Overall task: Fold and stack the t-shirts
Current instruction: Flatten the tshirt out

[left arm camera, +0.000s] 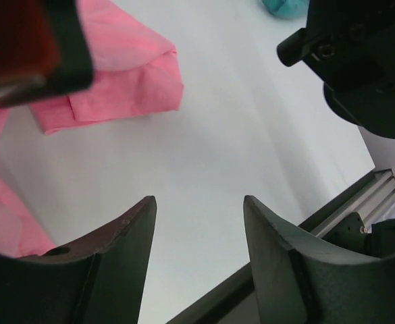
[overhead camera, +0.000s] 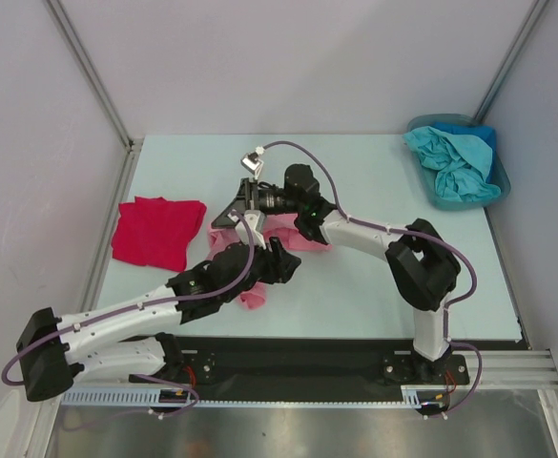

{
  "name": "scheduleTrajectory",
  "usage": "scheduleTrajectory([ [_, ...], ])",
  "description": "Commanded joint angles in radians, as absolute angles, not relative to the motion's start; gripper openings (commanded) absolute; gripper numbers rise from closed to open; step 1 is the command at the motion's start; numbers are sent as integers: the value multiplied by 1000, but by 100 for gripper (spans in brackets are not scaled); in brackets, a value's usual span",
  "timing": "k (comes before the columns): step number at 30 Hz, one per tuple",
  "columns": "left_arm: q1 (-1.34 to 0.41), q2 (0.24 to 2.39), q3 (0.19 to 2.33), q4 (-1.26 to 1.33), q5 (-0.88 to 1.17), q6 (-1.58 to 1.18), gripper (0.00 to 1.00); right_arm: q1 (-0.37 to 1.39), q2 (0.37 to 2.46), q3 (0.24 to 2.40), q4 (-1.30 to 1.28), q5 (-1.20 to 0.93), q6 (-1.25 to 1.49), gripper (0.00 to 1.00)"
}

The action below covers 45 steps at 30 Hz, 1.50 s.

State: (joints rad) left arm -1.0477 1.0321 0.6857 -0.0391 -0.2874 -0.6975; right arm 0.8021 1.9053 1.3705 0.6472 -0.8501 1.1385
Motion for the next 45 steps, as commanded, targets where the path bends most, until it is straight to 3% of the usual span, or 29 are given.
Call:
scheduleTrajectory([
  [1,-1075,1017,703,-77,-219,-669,60,819,1931,1495,787,-859,1243,0],
  [18,-1078,965,611,-80,-218,-684,59,606,2008,1673,485,-893,1079,0],
  [31,-1181,832,514,-198,-334,-798,57,565,2146,1749,485,-900,1065,0],
  [45,-1353,859,517,-282,-457,-899,57,569,2379,2038,512,-916,1164,0],
])
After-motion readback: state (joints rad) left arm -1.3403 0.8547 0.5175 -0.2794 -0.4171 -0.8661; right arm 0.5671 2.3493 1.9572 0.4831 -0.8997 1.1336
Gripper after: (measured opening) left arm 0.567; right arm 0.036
